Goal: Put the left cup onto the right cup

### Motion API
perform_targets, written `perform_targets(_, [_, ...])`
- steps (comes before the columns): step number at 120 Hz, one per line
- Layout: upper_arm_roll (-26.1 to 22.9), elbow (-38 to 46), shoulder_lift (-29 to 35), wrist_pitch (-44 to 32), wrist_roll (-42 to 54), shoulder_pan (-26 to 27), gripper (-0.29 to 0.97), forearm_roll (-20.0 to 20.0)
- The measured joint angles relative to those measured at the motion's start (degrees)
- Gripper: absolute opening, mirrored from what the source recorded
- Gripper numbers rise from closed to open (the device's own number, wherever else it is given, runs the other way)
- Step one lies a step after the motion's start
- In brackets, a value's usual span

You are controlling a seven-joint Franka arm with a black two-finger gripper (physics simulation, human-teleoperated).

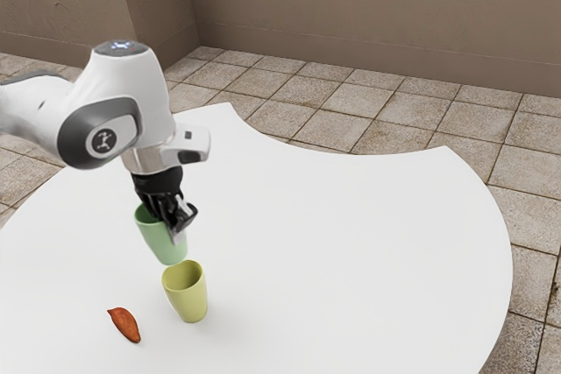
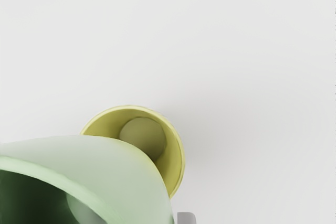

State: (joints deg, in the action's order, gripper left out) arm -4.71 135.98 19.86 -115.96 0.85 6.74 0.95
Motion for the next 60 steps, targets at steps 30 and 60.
perform_targets(30, [-0.2,2.0,-1.9,-4.0,-0.2,0.0,-0.08,1.0])
perform_targets(60, [-0.3,3.5,-4.1,-6.8,-0.5,0.0,-0.08,1.1])
